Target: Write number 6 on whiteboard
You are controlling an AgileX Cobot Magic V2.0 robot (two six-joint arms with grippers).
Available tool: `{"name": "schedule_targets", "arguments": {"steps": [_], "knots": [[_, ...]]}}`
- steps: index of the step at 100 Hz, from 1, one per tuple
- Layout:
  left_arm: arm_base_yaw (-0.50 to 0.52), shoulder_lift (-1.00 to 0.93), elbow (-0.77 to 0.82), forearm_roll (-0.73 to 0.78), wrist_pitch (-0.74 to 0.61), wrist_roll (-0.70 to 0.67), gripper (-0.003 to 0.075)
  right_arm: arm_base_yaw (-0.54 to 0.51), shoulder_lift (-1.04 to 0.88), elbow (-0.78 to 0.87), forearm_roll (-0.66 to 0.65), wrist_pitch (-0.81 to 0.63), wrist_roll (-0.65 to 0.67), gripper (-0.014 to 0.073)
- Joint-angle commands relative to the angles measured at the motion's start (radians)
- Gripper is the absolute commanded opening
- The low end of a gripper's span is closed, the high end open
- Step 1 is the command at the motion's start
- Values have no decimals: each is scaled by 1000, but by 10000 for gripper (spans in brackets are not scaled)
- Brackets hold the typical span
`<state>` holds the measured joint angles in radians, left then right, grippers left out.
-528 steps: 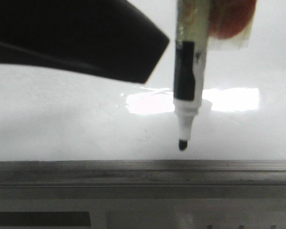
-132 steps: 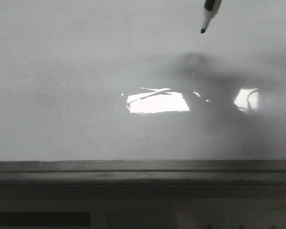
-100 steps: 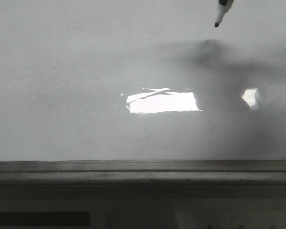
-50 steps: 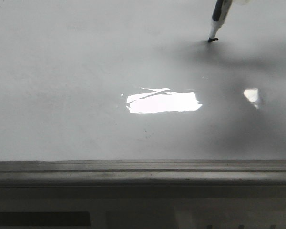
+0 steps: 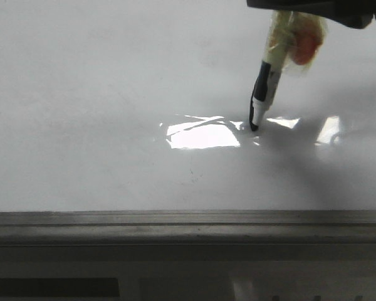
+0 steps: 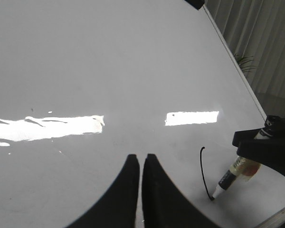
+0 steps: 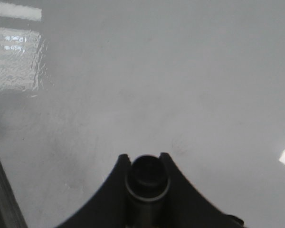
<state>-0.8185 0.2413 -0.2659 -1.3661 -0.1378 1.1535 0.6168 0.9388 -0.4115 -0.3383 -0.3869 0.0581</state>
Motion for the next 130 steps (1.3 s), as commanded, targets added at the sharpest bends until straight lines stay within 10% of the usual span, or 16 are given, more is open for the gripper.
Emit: {"name": "schedule_targets", "arguments": {"steps": [1,111,130], "knots": [[1,10,-27,9,1,-1,-20,-1,-37,-11,-2,92,-9,-64],[1,10,-30,9,36,-1,-20,16,20,-139,-21,-3,-32,-64],[1,47,-38,9,153,-1,18,74,-179,-196,-19,237,54,-64]]}}
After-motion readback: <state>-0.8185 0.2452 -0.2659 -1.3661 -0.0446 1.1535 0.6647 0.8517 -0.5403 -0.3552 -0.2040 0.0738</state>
